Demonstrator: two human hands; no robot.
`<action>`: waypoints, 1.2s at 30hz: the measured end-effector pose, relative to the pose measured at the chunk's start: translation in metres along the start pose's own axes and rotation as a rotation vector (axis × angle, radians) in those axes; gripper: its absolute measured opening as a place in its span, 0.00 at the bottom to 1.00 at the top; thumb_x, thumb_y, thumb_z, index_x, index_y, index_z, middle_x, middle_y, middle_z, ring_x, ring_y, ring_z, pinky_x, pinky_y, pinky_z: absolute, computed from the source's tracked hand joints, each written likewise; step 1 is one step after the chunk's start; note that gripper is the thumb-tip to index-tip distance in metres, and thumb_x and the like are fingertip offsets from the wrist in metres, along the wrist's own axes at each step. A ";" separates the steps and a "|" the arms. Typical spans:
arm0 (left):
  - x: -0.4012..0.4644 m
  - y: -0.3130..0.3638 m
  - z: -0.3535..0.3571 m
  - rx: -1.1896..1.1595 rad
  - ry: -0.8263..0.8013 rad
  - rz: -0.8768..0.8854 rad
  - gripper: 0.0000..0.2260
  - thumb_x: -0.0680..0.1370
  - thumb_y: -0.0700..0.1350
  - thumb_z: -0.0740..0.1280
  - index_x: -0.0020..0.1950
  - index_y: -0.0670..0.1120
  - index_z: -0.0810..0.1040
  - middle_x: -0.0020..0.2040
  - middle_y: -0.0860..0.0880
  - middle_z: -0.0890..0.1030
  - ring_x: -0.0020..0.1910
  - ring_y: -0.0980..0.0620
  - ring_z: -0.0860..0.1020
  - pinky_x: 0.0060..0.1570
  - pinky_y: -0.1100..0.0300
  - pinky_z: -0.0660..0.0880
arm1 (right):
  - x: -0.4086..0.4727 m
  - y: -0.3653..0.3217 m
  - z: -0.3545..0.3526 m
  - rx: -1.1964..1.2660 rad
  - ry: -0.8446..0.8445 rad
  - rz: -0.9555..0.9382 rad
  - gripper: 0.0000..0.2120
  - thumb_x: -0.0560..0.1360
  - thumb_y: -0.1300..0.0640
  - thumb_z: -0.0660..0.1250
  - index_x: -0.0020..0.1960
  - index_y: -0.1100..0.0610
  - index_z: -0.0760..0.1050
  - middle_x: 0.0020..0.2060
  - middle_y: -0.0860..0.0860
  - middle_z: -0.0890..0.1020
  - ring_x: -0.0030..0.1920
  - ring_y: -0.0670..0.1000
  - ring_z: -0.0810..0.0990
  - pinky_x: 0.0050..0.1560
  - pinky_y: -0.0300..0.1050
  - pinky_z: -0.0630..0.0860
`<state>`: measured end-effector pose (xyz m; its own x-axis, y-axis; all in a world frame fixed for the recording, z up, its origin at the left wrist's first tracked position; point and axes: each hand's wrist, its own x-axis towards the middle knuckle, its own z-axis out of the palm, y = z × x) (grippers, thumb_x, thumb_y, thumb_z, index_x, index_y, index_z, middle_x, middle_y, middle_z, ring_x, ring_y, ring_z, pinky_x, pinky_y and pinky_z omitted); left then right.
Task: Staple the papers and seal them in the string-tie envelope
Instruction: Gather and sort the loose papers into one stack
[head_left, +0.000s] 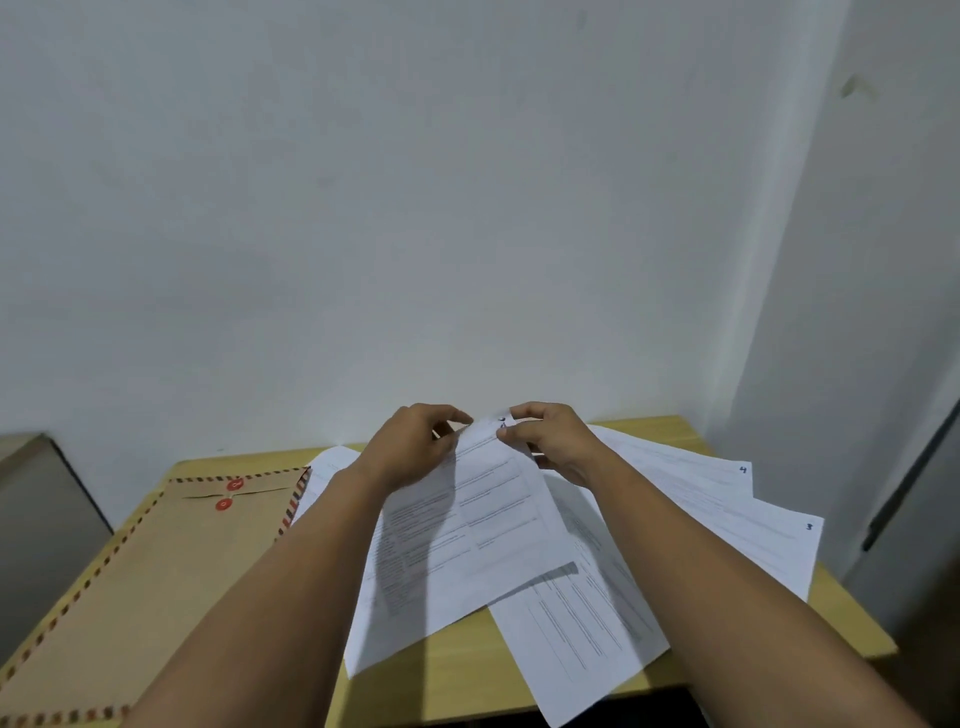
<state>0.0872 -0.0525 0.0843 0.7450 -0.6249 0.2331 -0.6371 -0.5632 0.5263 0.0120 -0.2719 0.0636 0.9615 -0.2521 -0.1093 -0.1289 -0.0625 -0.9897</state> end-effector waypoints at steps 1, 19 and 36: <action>0.000 -0.002 0.002 0.007 -0.011 0.004 0.12 0.81 0.47 0.66 0.62 0.58 0.82 0.46 0.59 0.84 0.45 0.57 0.81 0.48 0.56 0.79 | 0.000 0.003 -0.003 -0.033 0.016 0.016 0.12 0.74 0.60 0.78 0.57 0.55 0.84 0.47 0.53 0.89 0.42 0.50 0.86 0.46 0.45 0.81; -0.008 -0.022 0.036 0.024 -0.055 -0.046 0.14 0.82 0.43 0.65 0.64 0.55 0.83 0.48 0.51 0.85 0.38 0.59 0.78 0.40 0.61 0.71 | -0.042 0.077 -0.080 -1.153 0.105 0.564 0.37 0.57 0.37 0.86 0.54 0.56 0.73 0.49 0.51 0.81 0.54 0.57 0.81 0.57 0.52 0.80; -0.012 -0.015 0.033 -0.039 -0.023 -0.049 0.14 0.81 0.42 0.66 0.62 0.55 0.84 0.42 0.57 0.83 0.35 0.47 0.79 0.39 0.58 0.75 | -0.038 0.068 -0.076 -1.064 -0.002 0.599 0.28 0.72 0.54 0.81 0.66 0.63 0.77 0.63 0.58 0.82 0.60 0.60 0.83 0.61 0.56 0.81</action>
<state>0.0816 -0.0544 0.0469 0.7701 -0.6096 0.1877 -0.5913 -0.5720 0.5684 -0.0515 -0.3395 0.0077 0.6818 -0.5113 -0.5232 -0.6855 -0.6962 -0.2129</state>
